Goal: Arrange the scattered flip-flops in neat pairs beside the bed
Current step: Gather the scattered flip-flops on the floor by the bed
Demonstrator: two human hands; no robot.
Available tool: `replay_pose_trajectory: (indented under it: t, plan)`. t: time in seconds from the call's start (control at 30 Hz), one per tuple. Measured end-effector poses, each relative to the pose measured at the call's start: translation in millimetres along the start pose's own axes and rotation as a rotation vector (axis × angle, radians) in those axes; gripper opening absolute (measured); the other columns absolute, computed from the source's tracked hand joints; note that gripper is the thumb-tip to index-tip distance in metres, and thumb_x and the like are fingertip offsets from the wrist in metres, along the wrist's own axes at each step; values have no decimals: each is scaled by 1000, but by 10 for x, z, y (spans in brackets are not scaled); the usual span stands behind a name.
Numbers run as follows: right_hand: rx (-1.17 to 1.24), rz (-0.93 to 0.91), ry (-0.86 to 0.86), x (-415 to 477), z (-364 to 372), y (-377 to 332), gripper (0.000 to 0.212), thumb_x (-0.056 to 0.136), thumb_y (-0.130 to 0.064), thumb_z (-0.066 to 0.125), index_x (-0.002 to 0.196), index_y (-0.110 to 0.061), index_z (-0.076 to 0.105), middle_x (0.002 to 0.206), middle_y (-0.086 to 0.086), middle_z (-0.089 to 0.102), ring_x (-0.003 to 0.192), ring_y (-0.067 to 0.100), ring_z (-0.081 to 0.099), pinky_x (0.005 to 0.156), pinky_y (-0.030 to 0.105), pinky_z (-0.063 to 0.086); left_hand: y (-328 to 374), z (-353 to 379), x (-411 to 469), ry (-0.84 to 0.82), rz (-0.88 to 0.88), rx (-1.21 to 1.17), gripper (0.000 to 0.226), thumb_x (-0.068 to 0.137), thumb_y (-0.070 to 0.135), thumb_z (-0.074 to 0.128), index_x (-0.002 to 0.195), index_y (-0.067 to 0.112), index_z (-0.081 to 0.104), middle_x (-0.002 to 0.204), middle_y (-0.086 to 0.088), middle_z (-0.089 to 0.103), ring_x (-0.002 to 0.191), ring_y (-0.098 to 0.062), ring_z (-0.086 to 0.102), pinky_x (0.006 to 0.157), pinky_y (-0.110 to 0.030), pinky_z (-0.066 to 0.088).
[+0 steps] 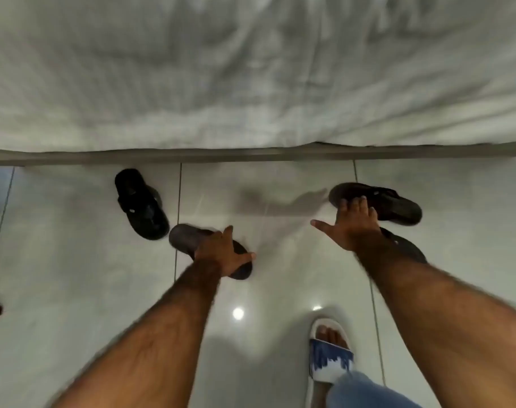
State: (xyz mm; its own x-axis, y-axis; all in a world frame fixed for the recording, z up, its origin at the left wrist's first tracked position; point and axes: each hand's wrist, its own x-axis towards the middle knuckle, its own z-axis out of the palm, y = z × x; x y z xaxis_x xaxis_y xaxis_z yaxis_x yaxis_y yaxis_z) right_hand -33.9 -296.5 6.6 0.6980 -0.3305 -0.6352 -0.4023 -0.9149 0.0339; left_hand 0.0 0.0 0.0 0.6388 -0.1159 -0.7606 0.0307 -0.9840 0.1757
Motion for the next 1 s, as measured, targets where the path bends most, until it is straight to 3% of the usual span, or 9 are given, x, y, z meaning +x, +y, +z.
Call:
replay_pose_trajectory:
  t: [0.13, 0.2, 0.3, 0.4, 0.5, 0.6, 0.7, 0.83, 1.0]
  plan:
    - [24, 70, 39, 446, 312, 24, 115, 82, -90, 28, 163, -10, 10, 168, 27, 5, 157, 40, 0, 125, 54, 8, -45, 439, 398, -29, -157, -19, 117, 75, 75, 61, 158, 11, 8, 162, -22, 19, 148, -41, 22, 120, -51, 26]
    - [73, 143, 84, 668, 438, 75, 110, 87, -84, 31, 163, -10, 7, 167, 31, 3, 157, 43, 0, 125, 56, 8, -69, 613, 545, 22, -223, -75, 122, 75, 73, 63, 157, 5, 3, 163, -23, 10, 149, -41, 17, 121, -50, 23]
    - [164, 315, 136, 1008, 522, 296, 110, 87, -82, 37, 163, -12, -2, 166, 33, -6, 156, 46, -5, 124, 62, 4, -96, 851, 694, 105, -362, -164, 128, 74, 70, 67, 155, 3, -5, 163, -22, 3, 149, -42, 11, 117, -61, 24]
    - [306, 500, 104, 1302, 530, 499, 120, 80, -86, 45, 164, -15, -3, 167, 31, -6, 156, 45, -4, 122, 64, 3, -124, 1013, 819, 117, -469, -209, 128, 72, 73, 65, 156, 5, -4, 163, -24, -1, 149, -44, 6, 115, -66, 21]
    - [481, 552, 6, 1566, 613, 529, 130, 72, -89, 52, 164, -17, -5, 168, 28, -1, 155, 46, 3, 122, 64, 9, -141, 1107, 948, 146, -497, -287, 131, 70, 75, 65, 155, 4, -4, 162, -25, 4, 148, -46, 9, 115, -64, 24]
    - [527, 504, -43, 1682, 762, 367, 142, 56, -98, 52, 164, -25, -5, 168, 25, 2, 155, 44, 8, 122, 64, 12, -146, 1194, 957, 174, -475, -238, 133, 69, 72, 69, 155, 5, -8, 162, -25, 1, 149, -44, 7, 114, -64, 25]
    - [481, 392, 30, 1674, 850, 124, 147, 46, -106, 42, 163, -29, -2, 169, 22, 2, 156, 39, 6, 123, 61, 12, -189, 1263, 888, 176, -419, -192, 127, 73, 62, 72, 155, 13, -11, 165, -17, -4, 151, -39, 4, 111, -67, 26]
    - [384, 124, 84, 1648, 869, -309, 130, 62, -101, 38, 164, -28, 3, 170, 20, 4, 156, 38, 9, 124, 57, 13, -295, 1365, 735, 181, -322, -48, 115, 77, 49, 70, 156, 14, -6, 166, -11, -6, 152, -33, 2, 113, -66, 25]
    - [244, -171, 95, 1531, 890, -1058, 110, 77, -88, 45, 163, -28, 15, 170, 17, 11, 156, 34, 13, 125, 53, 14, -484, 1596, 561, 173, -205, 77, 105, 81, 47, 62, 157, 13, -2, 165, -9, -15, 154, -29, -5, 117, -65, 16]
